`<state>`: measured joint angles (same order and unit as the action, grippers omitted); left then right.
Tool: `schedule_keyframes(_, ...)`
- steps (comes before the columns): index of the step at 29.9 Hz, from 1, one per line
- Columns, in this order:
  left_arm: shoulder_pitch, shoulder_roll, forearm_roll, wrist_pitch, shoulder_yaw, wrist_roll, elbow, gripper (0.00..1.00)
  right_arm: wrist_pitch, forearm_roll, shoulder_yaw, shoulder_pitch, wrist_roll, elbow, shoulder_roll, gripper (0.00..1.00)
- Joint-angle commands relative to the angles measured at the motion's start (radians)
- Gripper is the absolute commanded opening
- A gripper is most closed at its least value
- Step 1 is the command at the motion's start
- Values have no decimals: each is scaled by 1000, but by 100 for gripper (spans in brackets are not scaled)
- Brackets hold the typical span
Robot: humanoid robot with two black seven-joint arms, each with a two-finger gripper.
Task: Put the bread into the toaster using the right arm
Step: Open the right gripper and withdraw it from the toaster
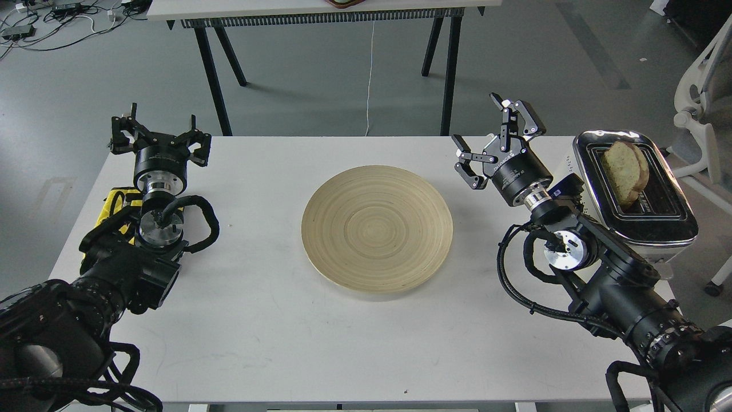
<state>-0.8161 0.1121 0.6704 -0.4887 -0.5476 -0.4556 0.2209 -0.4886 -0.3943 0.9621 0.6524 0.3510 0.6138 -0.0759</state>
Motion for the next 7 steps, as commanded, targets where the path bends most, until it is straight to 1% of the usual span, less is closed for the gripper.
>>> schedule_keyframes(1, 0, 0, 0, 0, 0, 0, 0, 100, 0, 0, 3, 3, 0, -2, 1, 99)
schedule_keyframes(7, 0, 0, 0, 0, 0, 0, 0, 100, 0, 0, 4, 1, 0, 3, -2, 99)
